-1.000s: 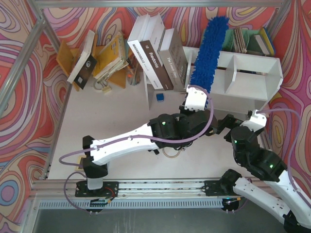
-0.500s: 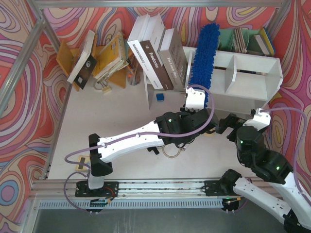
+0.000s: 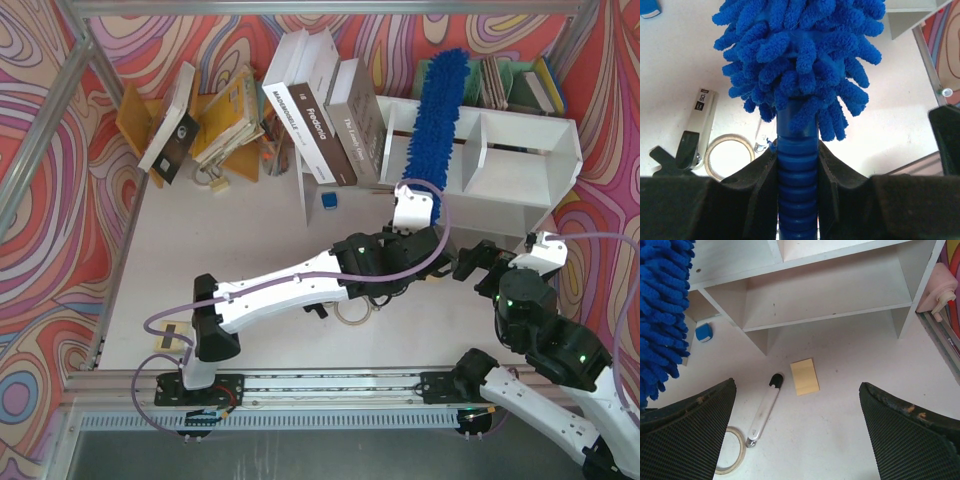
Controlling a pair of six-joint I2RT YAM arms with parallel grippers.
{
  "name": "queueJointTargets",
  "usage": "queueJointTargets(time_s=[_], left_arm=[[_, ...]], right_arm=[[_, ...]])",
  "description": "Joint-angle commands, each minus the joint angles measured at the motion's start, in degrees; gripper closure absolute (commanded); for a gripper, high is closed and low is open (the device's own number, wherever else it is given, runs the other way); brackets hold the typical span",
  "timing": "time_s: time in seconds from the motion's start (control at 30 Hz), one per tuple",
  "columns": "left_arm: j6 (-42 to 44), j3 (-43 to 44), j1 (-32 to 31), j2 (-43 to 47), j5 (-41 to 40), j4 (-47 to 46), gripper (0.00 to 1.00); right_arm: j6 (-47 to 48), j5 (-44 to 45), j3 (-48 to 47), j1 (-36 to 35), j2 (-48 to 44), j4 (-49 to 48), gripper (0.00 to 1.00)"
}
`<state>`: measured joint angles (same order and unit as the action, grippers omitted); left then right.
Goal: Dust the bookshelf with a duster
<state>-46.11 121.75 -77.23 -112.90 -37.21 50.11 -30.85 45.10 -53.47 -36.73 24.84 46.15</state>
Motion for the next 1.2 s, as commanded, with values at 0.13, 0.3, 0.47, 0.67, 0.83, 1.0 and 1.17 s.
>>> queueJointTargets(time_s=[0.13,0.3,0.47,0.67,0.83,1.0,1.17], left_arm=[[6.8,1.3,-3.9,-1.2,1.7,-4.9,1.00],[8.0,-4.7,-4.8,3.6,-2.5,-8.2,1.00],[8.5,-11.6,-4.8,11.1,-9.4,-9.7,1.00],[7.7,-14.4,-4.8,15.2,-14.4,-6.9,1.00],[4.2,-12.2,-4.8,14.0,-15.3,-1.4,1.00],[2.6,-6.2,-4.6,11.1,-15.2,6.5,1.00],[2.7,-1.3,-3.5,10.4,-13.7,14.3,1.00]], right_arm=[[0.3,2.4,0.4,0.1,-0.6,0.5,0.01],[-0.1,2.9,0.4,0.1,-0.7,0.7,0.01],[-0.3,3.1,0.3,0.1,-0.5,0.9,0.01],[-0.1,3.3,0.4,0.1,0.0,0.6,0.01],[0.0,3.3,0.4,0.1,0.1,0.5,0.01],[-0.1,3.3,0.4,0.1,-0.4,0.7,0.01],[0.0,3.2,0.5,0.1,-0.4,0.6,0.01]])
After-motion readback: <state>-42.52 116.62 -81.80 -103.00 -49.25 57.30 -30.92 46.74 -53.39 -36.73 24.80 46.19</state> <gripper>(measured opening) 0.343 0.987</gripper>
